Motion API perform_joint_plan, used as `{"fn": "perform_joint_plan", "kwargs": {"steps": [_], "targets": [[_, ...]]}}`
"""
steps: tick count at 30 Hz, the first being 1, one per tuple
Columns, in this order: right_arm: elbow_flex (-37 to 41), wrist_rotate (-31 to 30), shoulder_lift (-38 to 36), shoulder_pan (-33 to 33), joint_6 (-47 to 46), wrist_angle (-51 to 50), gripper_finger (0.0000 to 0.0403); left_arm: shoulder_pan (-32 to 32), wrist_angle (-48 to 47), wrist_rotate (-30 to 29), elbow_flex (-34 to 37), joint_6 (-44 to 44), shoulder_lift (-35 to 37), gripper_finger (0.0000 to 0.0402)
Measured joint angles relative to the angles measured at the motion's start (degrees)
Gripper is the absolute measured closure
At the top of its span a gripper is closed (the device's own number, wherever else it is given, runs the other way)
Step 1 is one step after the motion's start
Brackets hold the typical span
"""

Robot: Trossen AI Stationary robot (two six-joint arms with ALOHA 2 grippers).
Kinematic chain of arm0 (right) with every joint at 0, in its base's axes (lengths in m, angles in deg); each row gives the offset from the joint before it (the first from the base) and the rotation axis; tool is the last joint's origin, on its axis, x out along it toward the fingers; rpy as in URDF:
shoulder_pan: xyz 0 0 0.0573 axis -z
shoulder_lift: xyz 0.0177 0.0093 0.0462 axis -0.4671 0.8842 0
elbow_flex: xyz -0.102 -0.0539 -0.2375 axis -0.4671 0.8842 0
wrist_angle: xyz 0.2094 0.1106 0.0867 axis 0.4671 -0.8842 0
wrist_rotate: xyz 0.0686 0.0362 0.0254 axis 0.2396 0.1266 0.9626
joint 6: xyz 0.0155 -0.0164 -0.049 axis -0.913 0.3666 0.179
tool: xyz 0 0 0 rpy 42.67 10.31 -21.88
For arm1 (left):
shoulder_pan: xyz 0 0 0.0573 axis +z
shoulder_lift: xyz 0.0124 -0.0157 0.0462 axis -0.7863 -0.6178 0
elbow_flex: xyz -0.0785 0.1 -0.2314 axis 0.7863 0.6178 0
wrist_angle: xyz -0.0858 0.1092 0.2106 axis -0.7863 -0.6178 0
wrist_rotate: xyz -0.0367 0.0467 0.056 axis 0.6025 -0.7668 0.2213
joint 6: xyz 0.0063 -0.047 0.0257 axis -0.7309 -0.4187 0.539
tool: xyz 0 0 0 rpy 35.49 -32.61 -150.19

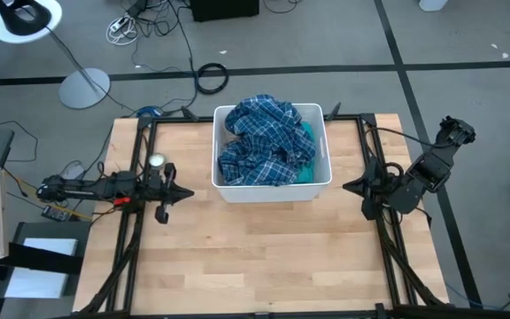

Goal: Sort clothes
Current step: Return to Home Position

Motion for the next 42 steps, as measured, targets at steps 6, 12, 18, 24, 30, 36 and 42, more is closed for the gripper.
{"fn": "perform_joint_plan", "kwargs": {"steps": [6, 12, 18, 24, 30, 36, 42], "targets": [[0.00, 6.41, 0.00, 0.00, 3.12, -1.24, 0.0389, -0.07, 2.32, -0.72, 0.02, -1.48, -0.18, 0.0397], [0.00, 7.72, 0.00, 0.00, 6.39, 0.80, 0.0389, -0.06, 5.97, -0.68, 0.02, -1.56, -0.18, 0.0397], [-0.02, 7.80, 0.02, 0.00, 8.65, 1.36, 0.0389, -0.05, 6.67, -0.61, 0.04, -1.59, -0.18, 0.0397], [-0.02, 7.87, 0.00, -0.02, 8.66, 1.36, 0.0389, -0.04, 6.69, -0.57, 0.04, -1.57, -0.18, 0.0397], [-0.02, 9.21, 0.00, -0.02, 8.12, 1.77, 0.0389, -0.07, 6.69, -0.53, 0.04, -1.59, -0.18, 0.0397], [-0.01, 10.79, 0.49, -0.27, 9.05, 2.59, 0.0389, -0.07, 6.71, -0.33, 0.07, -1.59, -0.18, 0.0397], [7.56, 14.18, -2.47, -1.71, 15.01, 16.55, 0.0389, -0.07, 6.73, -0.33, 0.07, -1.59, -0.18, 0.0397]]}}
